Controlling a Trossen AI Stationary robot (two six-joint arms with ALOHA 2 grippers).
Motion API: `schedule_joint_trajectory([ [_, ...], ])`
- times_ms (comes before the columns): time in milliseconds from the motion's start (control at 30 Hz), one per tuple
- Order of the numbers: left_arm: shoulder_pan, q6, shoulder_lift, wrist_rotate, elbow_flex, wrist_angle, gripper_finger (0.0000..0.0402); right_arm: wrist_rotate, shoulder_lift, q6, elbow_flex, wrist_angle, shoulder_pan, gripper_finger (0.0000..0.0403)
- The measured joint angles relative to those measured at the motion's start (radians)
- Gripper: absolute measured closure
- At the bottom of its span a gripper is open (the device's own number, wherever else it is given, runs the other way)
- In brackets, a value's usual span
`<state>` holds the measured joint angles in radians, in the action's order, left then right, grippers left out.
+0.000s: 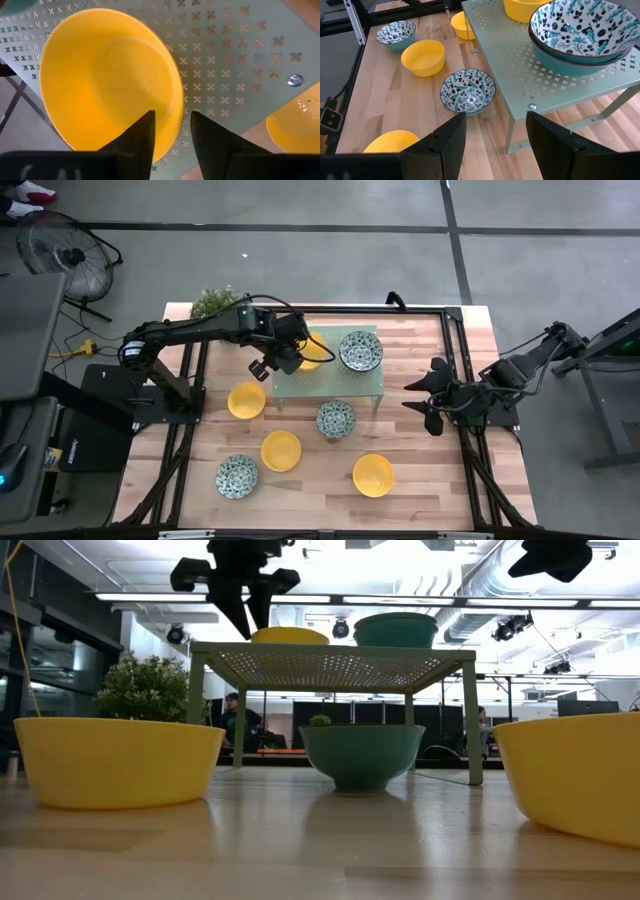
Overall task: Pick & Place Mini bowls
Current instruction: Put the middle right yellow bowl on the shelf, then stack the top left yellow bowl on top of the yellow bowl on the shelf
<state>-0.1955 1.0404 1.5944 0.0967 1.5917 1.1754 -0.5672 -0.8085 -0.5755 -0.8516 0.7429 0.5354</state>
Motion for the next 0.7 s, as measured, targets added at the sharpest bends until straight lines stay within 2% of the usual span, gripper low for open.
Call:
schedule_joint_trajectory([
  [167, 0.000, -0.008, 0.000, 0.000, 0.000, 0.013, 0.0257, 0.000, 0.000, 0.000, 0.000, 0.000, 0.000, 0.0208],
  [367, 0.000, -0.058, -0.027, 0.003, 0.015, 0.079, 0.0254, 0.000, 0.000, 0.000, 0.000, 0.000, 0.000, 0.0208],
  [700, 0.000, -0.284, -0.036, 0.003, 0.235, 0.298, 0.0254, 0.000, -0.002, -0.007, 0.000, 0.003, 0.000, 0.0208],
])
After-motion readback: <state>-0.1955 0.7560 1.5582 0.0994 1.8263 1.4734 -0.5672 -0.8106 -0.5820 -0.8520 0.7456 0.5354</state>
